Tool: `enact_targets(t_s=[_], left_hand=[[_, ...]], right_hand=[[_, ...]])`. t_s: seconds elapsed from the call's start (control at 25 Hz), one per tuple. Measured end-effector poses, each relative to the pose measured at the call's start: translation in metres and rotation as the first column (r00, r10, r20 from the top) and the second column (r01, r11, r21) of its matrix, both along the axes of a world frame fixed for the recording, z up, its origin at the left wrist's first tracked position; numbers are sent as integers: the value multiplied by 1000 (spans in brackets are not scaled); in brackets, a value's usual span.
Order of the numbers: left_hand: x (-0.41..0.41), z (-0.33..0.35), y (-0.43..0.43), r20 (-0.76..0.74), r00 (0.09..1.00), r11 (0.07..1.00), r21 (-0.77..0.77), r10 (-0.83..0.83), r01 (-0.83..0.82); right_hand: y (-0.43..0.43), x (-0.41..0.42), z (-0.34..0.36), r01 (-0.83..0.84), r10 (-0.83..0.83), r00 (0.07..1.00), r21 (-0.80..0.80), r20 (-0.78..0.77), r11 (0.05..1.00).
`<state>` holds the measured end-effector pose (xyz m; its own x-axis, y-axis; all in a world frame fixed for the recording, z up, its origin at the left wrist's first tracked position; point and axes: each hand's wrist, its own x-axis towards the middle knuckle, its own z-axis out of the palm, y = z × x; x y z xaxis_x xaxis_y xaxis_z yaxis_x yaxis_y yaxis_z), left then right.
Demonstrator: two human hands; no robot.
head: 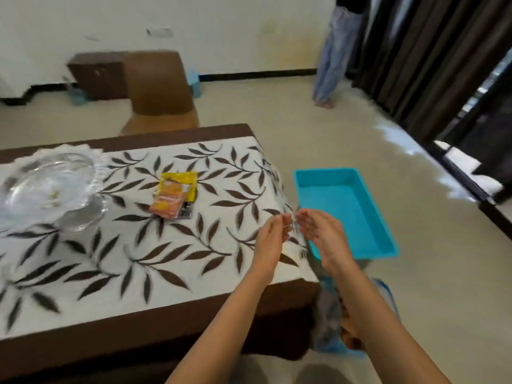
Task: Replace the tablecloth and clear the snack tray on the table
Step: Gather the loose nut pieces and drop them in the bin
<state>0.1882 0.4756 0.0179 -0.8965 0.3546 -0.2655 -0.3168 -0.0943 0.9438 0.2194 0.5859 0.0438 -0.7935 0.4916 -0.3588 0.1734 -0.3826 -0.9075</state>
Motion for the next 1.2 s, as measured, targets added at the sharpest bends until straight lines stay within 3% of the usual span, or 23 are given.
enact_targets(t_s=[0.36,0.44,0.52,0.6,0.72,0.84,0.92,1.04,1.2], left_hand=[[-138,45,-266,-143,854,860,-35,500,-509],[-152,46,-314,-181,809,809,-93,560,-581],[-168,44,-359,-252,766,740,-210,591,-639],[-186,38,-398,-333,763,662,-379,555,-647],[-223,19,-440,-396,817,516,-637,418,-573],[-259,11,-452,-309,898,466,-774,314,-429],[-288,5,-454,-278,930,450,-817,240,-360],[-316,-9,-452,-255,965,382,-888,53,-256],[-315,-23,-448,-258,964,214,-947,-67,-238]], right_hand=[[-245,-187,46,-468,474,879,97,-44,878],[-284,-209,43,-535,541,841,125,-22,836],[-320,-236,37,-593,613,790,254,-2,764],[-348,-272,24,-606,688,723,542,70,582],[-389,-339,1,-507,768,588,855,255,105],[-429,-397,-16,-415,771,461,875,439,-250],[-448,-423,-27,-316,732,426,846,531,-430],[-459,-438,-39,-228,637,423,757,644,-613],[-454,-435,-49,-227,565,458,704,687,-672]])
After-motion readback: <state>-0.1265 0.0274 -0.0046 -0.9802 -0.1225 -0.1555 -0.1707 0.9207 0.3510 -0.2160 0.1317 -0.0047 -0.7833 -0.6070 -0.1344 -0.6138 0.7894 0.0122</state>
